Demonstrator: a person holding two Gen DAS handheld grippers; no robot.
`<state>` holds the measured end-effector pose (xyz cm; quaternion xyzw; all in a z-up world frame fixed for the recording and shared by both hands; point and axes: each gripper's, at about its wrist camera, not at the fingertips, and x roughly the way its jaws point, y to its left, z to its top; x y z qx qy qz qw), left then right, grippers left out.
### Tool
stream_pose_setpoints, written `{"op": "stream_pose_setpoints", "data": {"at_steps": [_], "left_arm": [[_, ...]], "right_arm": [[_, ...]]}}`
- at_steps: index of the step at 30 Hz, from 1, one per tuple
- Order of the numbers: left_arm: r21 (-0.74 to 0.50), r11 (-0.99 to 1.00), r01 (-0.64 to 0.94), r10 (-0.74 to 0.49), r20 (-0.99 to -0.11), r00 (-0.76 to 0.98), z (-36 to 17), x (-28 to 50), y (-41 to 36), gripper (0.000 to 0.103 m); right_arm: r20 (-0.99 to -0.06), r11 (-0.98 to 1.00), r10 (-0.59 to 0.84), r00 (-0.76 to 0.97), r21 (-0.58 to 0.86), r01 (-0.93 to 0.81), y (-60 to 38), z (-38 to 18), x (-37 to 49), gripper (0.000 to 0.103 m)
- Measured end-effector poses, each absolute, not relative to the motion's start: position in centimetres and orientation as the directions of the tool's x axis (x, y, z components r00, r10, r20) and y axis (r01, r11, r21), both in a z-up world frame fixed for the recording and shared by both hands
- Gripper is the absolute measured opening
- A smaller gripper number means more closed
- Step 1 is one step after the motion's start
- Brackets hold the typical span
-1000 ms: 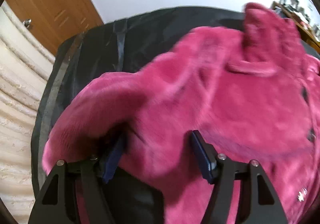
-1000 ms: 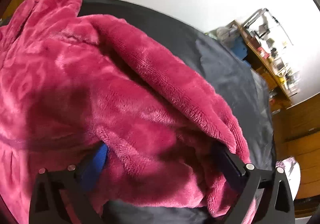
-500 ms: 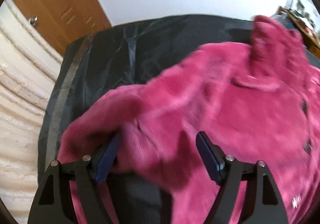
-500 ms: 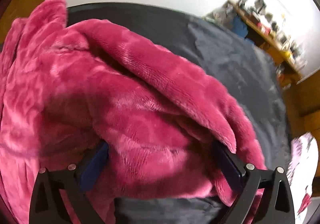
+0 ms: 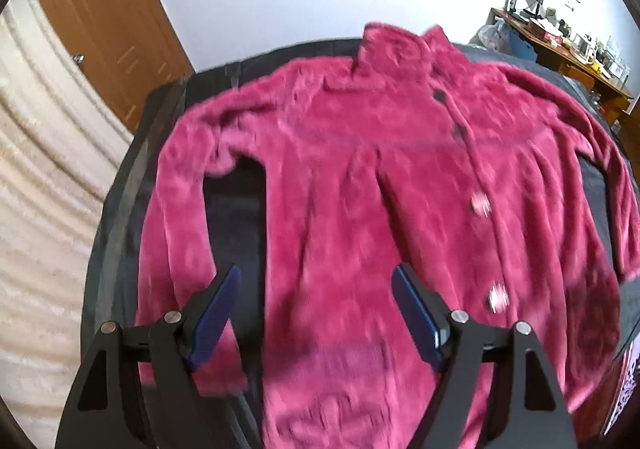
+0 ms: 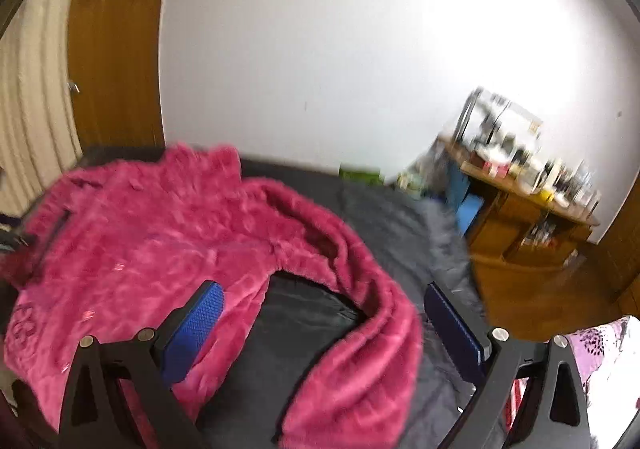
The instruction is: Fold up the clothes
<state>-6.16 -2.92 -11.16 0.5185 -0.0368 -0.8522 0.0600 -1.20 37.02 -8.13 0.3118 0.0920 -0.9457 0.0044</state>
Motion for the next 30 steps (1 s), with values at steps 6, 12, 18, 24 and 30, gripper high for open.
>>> {"op": "stream_pose_setpoints", "data": {"at_steps": [6,12,18,24,30], "left_arm": [[0.056,-0.99,0.126,-0.101,-0.921,-0.378,-13.3,-0.2,-2.1,0.082],[0.038,-0.994,0.105,-0.07,-0.945,-0.32,-15.6,3.1,-0.1,0.082],[-0.007,-0.997,0.083,-0.018,-0.955,-0.294,-17.1,3.7,2.1,0.082],[0.005,-0.999,0.034,-0.014,-0.961,-0.276,-18.0,3.7,4.6,0.082],[0.017,-0.999,0.048,-0.03,-0.964,-0.264,-18.4,3.5,4.9,0.082]], "right_arm": [[-0.573,-0.97,-0.036,-0.819,-0.176,0.166,35.7,-9.5,9.0,0.102],[-0.676,-0.91,0.051,-0.735,-0.335,0.245,30.8,-18.7,13.6,0.102],[-0.679,-0.806,0.18,-0.711,-0.516,0.289,28.4,-26.6,16.1,0.102],[-0.704,-0.837,0.192,-0.684,-0.481,0.26,29.2,-28.8,14.9,0.102],[-0.775,-0.928,-0.016,-0.632,-0.224,0.298,29.1,-26.7,12.4,0.1]]}}
